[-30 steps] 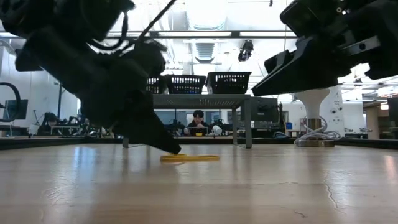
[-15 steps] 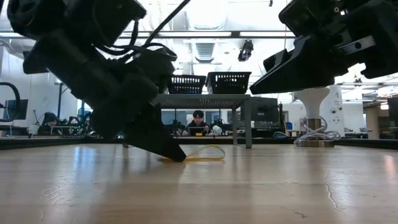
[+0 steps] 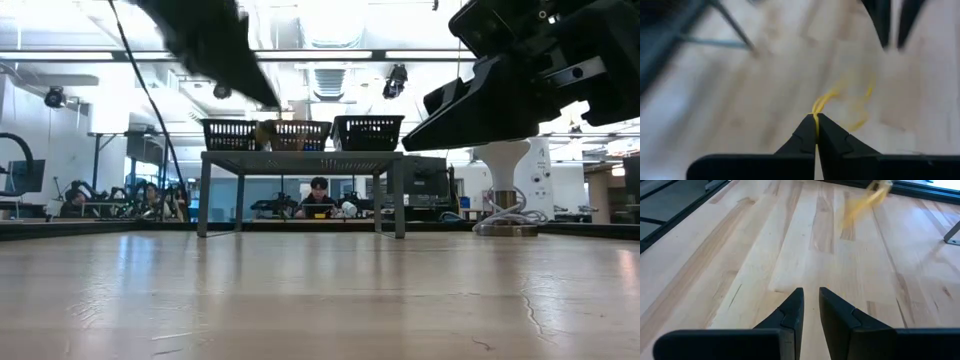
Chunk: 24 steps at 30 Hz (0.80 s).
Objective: Pick & Place Office Desk Supplies
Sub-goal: Put the yellow rubberband into the left black bin on the shelf
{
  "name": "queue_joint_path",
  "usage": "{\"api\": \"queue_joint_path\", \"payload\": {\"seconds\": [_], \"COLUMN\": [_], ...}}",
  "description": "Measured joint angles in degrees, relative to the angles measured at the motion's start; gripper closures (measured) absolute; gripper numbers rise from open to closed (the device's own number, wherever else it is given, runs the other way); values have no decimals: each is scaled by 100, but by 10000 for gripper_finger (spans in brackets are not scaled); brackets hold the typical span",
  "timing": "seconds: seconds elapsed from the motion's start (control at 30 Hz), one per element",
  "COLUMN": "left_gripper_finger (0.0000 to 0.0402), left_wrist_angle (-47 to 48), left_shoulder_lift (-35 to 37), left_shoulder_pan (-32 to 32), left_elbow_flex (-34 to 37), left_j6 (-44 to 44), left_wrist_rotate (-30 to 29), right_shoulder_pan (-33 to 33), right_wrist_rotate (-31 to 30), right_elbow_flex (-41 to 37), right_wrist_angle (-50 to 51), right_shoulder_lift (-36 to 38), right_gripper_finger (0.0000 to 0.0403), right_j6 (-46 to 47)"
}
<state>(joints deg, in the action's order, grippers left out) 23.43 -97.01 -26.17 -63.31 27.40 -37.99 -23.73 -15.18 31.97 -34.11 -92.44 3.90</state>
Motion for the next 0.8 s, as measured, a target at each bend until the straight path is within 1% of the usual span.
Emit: {"api": "queue_joint_path", "payload": {"seconds": [0.1, 0.17, 0.23, 0.33, 0.43, 0.53, 0.63, 0.7, 0.8], "left_gripper_finger": [397, 397, 398, 398, 397, 393, 389, 386, 382], "left_wrist_angle": [904, 1185, 1343, 1457, 1416, 1438, 1417, 1415, 1432], "left_shoulder_lift": [461, 839, 1193, 1575, 1940, 2071, 2173, 2208, 2182], "left_shoulder_pan": [-29, 92, 323, 849, 1583, 2428, 3225, 3703, 4311], "left_elbow_flex": [-483, -718, -771, -738, -665, -490, -380, -291, -147], "left_j6": [-6, -188, -479, -890, -1250, -1434, -1370, -1247, -1083], "left_wrist_rotate": [-700, -1036, -1239, -1388, -1383, -1292, -1211, -942, -268], "right_shoulder_pan": [0, 0, 0, 0, 0, 0, 0, 0, 0], "right_wrist_rotate": [0, 0, 2, 2, 2, 2, 2, 3, 4], "right_elbow_flex": [0, 2, 2, 2, 2, 2, 2, 2, 2], "right_wrist_angle": [0, 0, -18, -17, -32, -36, -38, -39, -32], "right_shoulder_lift": [0, 0, 0, 0, 0, 0, 0, 0, 0], "right_gripper_finger": [349, 349, 349, 349, 349, 349, 349, 349, 349], "right_j6": [-2, 7, 9, 14, 3, 4, 3, 2, 1]}}
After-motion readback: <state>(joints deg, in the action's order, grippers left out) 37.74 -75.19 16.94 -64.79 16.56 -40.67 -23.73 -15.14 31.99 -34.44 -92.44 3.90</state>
